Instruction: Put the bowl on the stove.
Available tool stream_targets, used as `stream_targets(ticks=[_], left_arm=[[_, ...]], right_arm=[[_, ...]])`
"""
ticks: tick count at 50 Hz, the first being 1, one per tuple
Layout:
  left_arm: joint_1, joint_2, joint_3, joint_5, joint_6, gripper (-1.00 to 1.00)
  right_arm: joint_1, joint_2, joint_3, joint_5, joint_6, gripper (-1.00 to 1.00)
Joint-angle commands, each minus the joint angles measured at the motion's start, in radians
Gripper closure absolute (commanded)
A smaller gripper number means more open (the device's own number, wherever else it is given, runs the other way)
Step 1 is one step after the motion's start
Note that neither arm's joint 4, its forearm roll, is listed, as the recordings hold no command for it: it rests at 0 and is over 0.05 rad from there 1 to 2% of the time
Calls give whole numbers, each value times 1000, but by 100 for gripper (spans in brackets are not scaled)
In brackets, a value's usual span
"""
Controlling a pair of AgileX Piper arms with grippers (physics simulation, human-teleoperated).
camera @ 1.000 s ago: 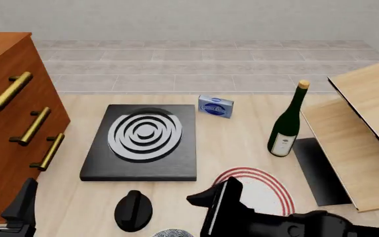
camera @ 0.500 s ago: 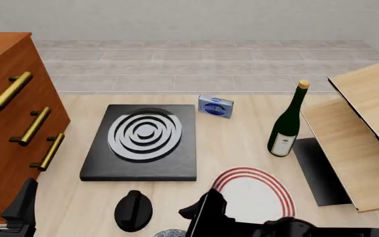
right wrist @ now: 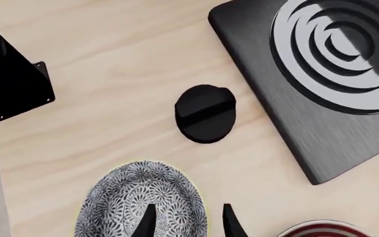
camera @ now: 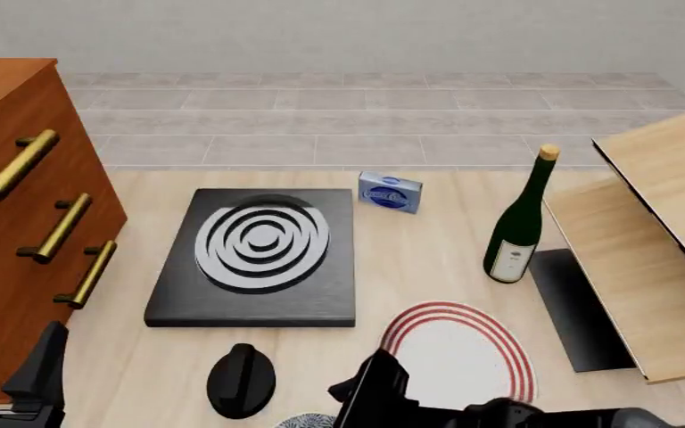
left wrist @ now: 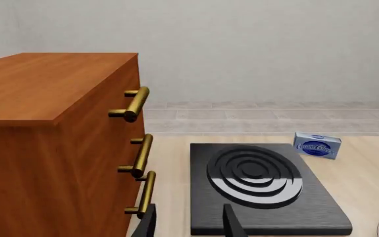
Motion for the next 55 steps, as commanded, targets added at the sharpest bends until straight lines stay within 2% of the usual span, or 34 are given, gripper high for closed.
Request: stream_targets(ticks=[1, 18, 46, 47, 55], left_arm=[[0, 0, 0, 0, 0, -100], [0, 0, 0, 0, 0, -100], [0, 0, 0, 0, 0, -100], [0, 0, 0, 0, 0, -100], [0, 0, 0, 0, 0, -100]], right_arm=[[-4, 73, 13, -64, 25, -100], [7, 184, 18, -151, 72, -100], [18, 223, 21, -189, 92, -100], [17, 216, 23, -186, 88, 100], [17, 198, 25, -177, 87, 100]])
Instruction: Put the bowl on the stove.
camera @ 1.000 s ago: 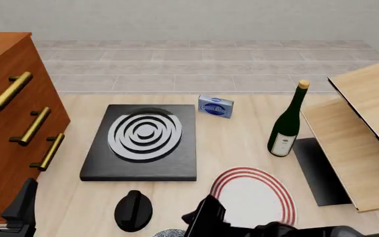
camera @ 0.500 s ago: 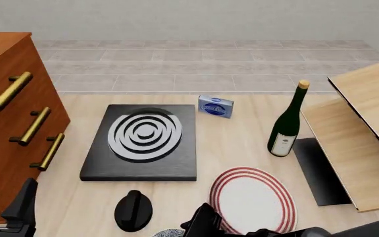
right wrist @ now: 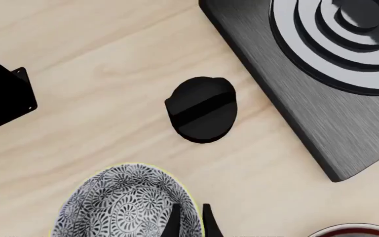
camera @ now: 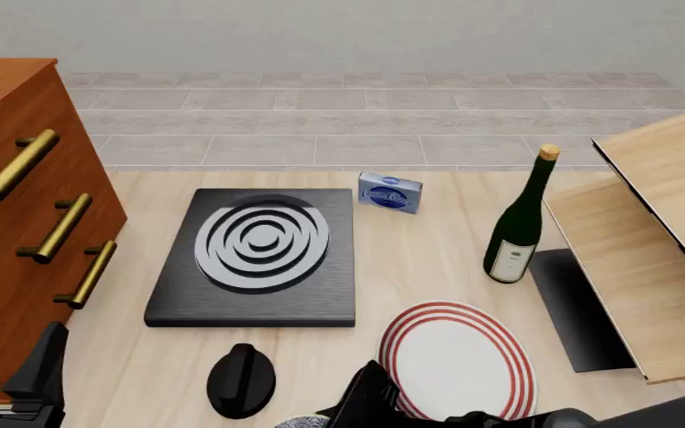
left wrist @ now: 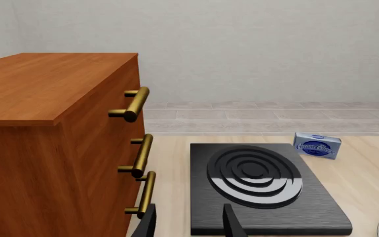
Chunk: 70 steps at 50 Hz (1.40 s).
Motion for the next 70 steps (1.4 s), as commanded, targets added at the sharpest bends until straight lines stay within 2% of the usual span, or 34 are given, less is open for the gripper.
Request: stream_targets(ticks=[1, 14, 30, 38, 54, 61, 66, 70], left_arm=[[0, 0, 0, 0, 0, -100], [0, 0, 0, 0, 0, -100], [0, 0, 0, 0, 0, -100], [0, 0, 0, 0, 0, -100], [0, 0, 0, 0, 0, -100], [0, 0, 0, 0, 0, -100], [0, 0, 0, 0, 0, -100], [0, 0, 0, 0, 0, -100]], right_arm=[[15, 21, 12, 10, 19, 100], [26, -12, 7, 35, 19, 100], [70, -216, -30, 192, -10, 100], [73, -273, -40, 236, -24, 100], [39, -452, -66, 357, -52, 100], [4, -523, -84, 406, -54, 100], [-17, -594, -112, 457, -23, 100], [-32, -615, -132, 485, -33, 100]])
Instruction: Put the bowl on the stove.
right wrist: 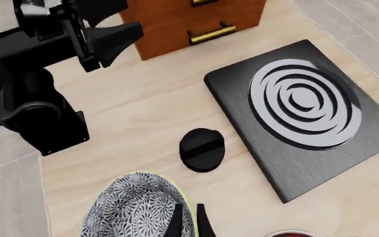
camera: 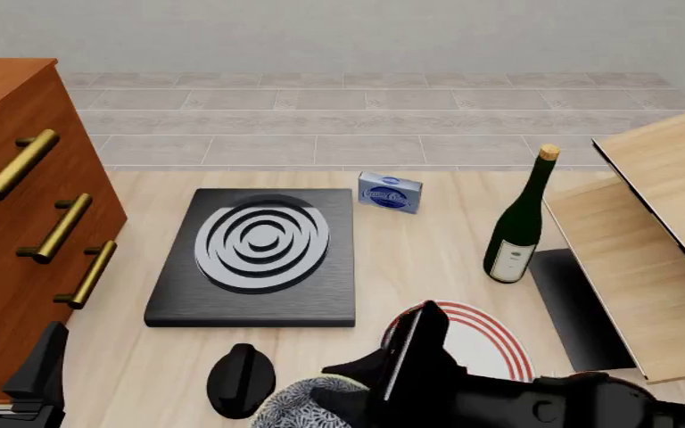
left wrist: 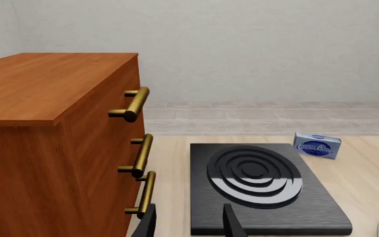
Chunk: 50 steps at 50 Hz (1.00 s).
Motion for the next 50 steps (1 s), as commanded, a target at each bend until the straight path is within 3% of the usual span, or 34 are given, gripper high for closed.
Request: stream_targets(ticks=[1, 19, 37, 50], left_arm=[[0, 0, 0, 0, 0, -100], [0, 0, 0, 0, 0, -100], [0, 0, 0, 0, 0, -100], [0, 0, 0, 0, 0, -100]], right_arm=[[-48, -115, -58, 93, 16, 100], [-101, -115, -169, 151, 78, 100], [-203, 35, -318, 145, 121, 100], [-256, 144, -420, 112, 194, 100]])
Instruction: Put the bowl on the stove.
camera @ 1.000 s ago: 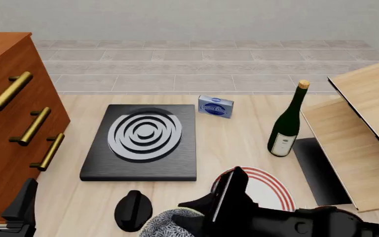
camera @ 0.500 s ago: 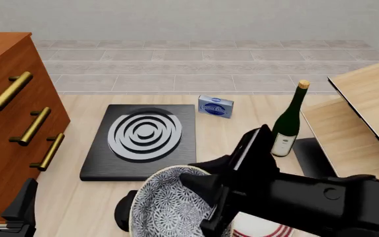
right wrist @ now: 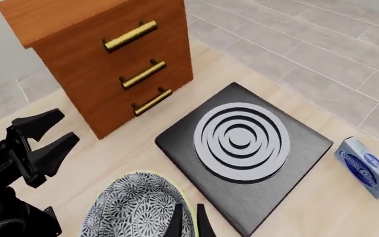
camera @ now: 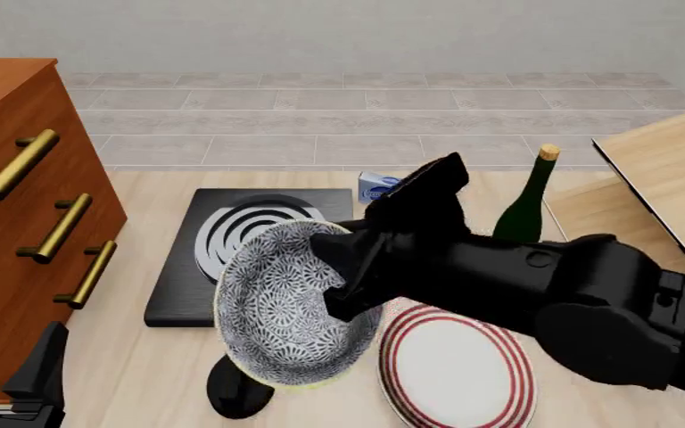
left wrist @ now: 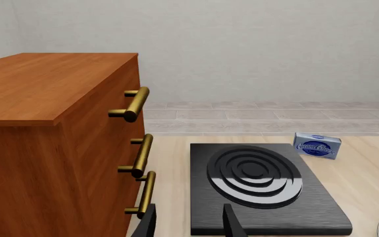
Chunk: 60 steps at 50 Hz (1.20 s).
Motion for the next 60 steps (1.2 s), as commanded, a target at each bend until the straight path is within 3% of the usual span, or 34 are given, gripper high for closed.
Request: stream_targets(ticks=[1, 18, 33, 60], left_arm=[[0, 0, 0, 0, 0, -100], [0, 0, 0, 0, 0, -100], [0, 0, 0, 0, 0, -100], [0, 0, 0, 0, 0, -100]], right_arm=[[-47, 87, -92, -23, 63, 100], [-101, 210, -196, -71, 197, 100], [-160, 368, -303, -105, 269, 100], [-216, 675, -592, -69, 292, 100]])
